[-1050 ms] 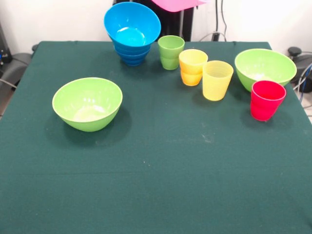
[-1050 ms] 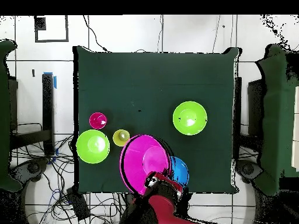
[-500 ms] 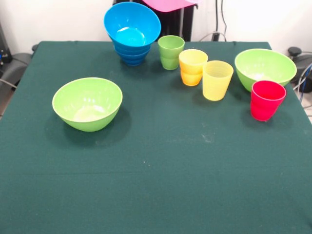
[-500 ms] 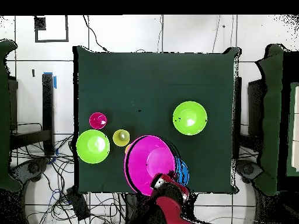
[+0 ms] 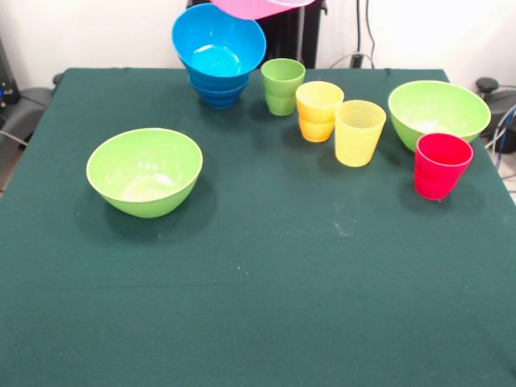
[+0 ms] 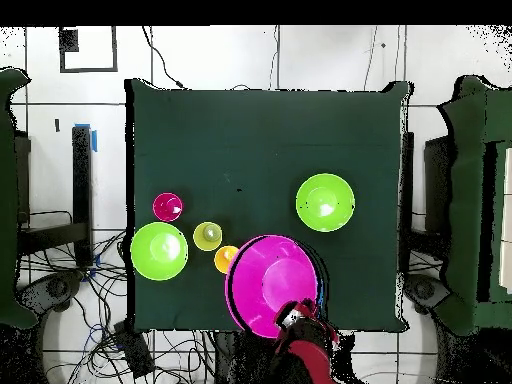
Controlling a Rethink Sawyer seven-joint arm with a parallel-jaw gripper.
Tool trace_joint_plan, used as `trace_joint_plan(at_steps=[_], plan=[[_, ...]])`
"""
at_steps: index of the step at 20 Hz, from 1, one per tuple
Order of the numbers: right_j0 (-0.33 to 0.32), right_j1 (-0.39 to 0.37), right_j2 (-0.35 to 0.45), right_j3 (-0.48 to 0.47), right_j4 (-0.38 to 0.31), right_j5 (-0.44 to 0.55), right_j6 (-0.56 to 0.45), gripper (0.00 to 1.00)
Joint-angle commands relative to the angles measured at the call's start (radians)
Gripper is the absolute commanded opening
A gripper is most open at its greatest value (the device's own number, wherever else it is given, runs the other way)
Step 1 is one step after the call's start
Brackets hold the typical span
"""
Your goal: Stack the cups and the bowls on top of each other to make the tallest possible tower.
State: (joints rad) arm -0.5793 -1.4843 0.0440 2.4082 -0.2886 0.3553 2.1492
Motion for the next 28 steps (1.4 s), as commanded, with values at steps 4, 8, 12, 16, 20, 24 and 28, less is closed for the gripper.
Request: trace_joint_plan(at_steps=[4,8,12,16,20,24,28], plan=[[-0.029,0.026,-0.021,0.229,-0.121,-0.182,0.028,0.00],[0.000,0.067,-0.072,0.226,-0.188,-0.293,0.100,0.00],[0.056,0.133,-0.146,0.198,-0.224,-0.368,0.137,0.00],[0.103,0.160,-0.193,0.180,-0.222,-0.383,0.138,0.00],[0.119,0.161,-0.204,0.181,-0.207,-0.383,0.129,0.00],[0.090,0.151,-0.165,0.198,-0.203,-0.403,0.129,0.00],[0.029,0.175,-0.105,0.221,-0.226,-0.470,0.150,0.00]])
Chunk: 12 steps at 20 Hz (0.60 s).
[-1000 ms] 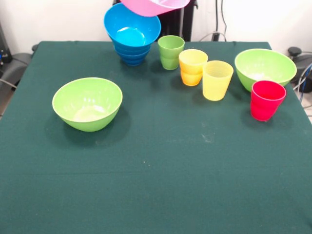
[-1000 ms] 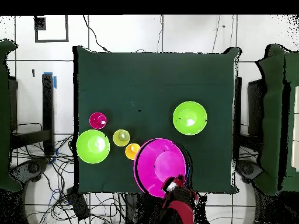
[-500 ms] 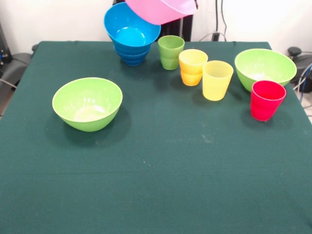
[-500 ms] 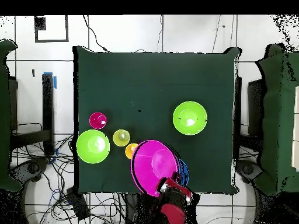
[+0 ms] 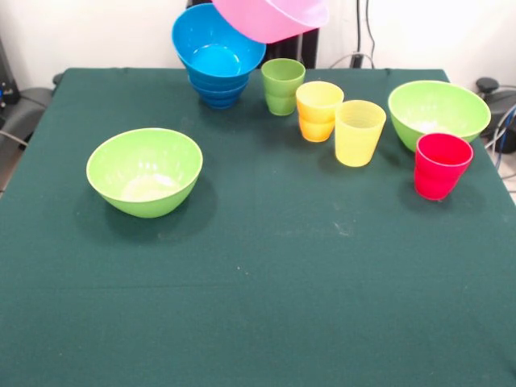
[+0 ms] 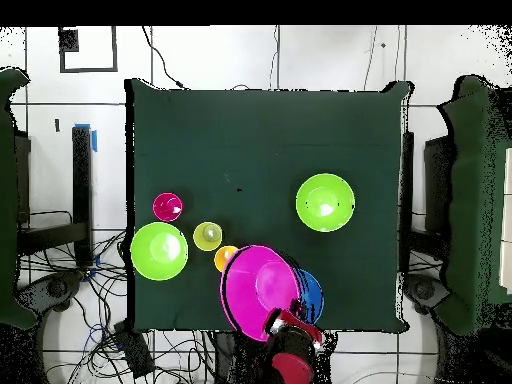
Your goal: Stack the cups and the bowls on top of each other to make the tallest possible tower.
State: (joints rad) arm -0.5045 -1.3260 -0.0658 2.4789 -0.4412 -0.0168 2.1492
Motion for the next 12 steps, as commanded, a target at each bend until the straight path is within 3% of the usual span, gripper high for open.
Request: trace_joint_plan(at_steps=[1,5,12], plan=[[-0.055,0.034,0.005,0.148,-0.081,-0.114,0.151,0.00],[-0.084,0.106,0.000,0.139,-0.111,-0.183,0.152,0.00],[-0.064,0.230,-0.076,0.110,-0.137,-0.306,0.139,0.00]])
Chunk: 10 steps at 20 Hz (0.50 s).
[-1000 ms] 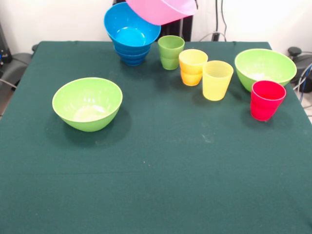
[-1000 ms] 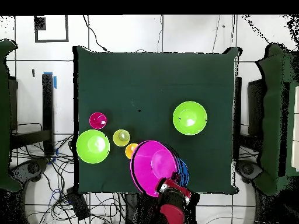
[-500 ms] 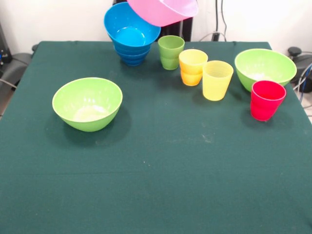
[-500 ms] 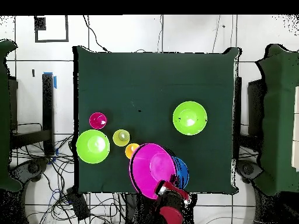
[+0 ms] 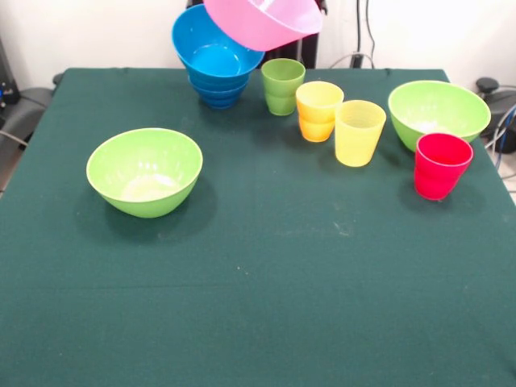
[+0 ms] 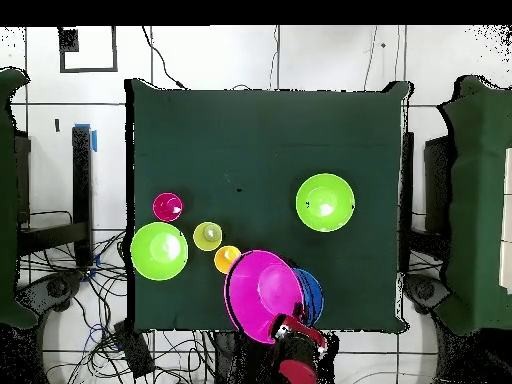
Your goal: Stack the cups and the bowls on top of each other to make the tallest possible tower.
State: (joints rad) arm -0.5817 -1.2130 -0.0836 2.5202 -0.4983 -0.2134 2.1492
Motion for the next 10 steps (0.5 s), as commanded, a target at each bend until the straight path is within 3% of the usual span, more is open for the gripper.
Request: trace_joint_plan(at_steps=[1,10], plan=[[0.018,0.129,-0.068,0.064,-0.081,-0.122,0.135,0.00],[0.023,0.205,-0.095,0.040,-0.099,-0.200,0.129,0.00]])
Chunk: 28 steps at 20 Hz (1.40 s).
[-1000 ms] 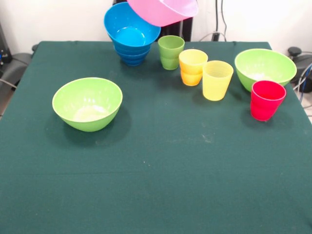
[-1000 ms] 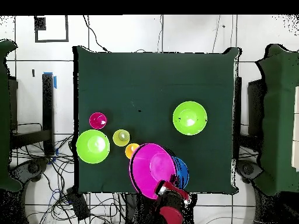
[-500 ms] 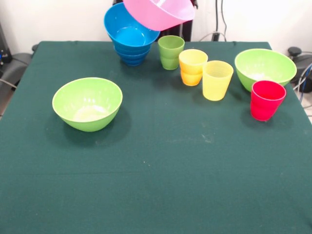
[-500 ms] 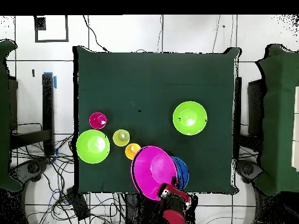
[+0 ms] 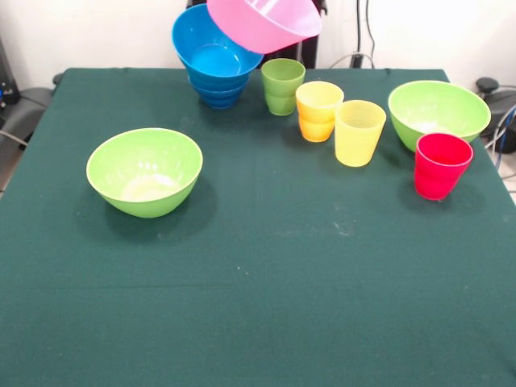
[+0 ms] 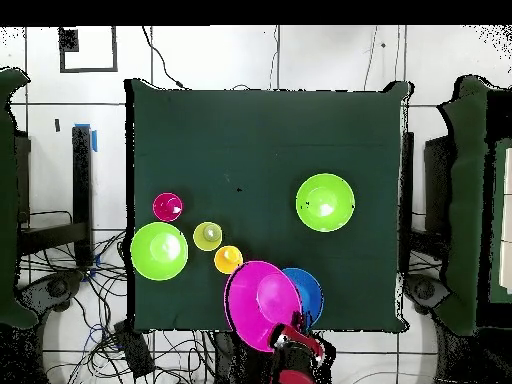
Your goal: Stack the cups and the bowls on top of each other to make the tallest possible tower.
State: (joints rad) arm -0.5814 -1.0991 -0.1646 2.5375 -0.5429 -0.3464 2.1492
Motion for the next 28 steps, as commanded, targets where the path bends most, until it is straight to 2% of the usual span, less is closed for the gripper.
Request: trace_joint_plan(at_steps=[1,2,4,6,7,8,11,13,19,23,28], plan=[[0.024,0.088,-0.014,0.024,-0.055,-0.065,0.130,0.00],[0.022,0.082,-0.009,0.027,-0.057,-0.063,0.132,0.00],[-0.029,0.008,0.068,0.058,-0.078,-0.008,0.147,0.00],[-0.125,-0.083,0.240,0.118,-0.083,0.061,0.182,0.00],[-0.164,-0.092,0.325,0.147,-0.071,0.071,0.200,0.00],[-0.182,-0.102,0.374,0.165,-0.060,0.069,0.210,0.00],[-0.237,-0.121,0.472,0.209,-0.028,0.059,0.219,0.00],[-0.282,-0.161,0.544,0.235,0.006,0.086,0.208,0.00],[-0.423,-0.195,0.750,0.296,0.092,0.114,0.184,0.00],[-0.506,-0.192,0.830,0.300,0.103,0.125,0.138,0.00],[-0.526,-0.225,0.856,0.326,0.118,0.092,0.135,0.00]])
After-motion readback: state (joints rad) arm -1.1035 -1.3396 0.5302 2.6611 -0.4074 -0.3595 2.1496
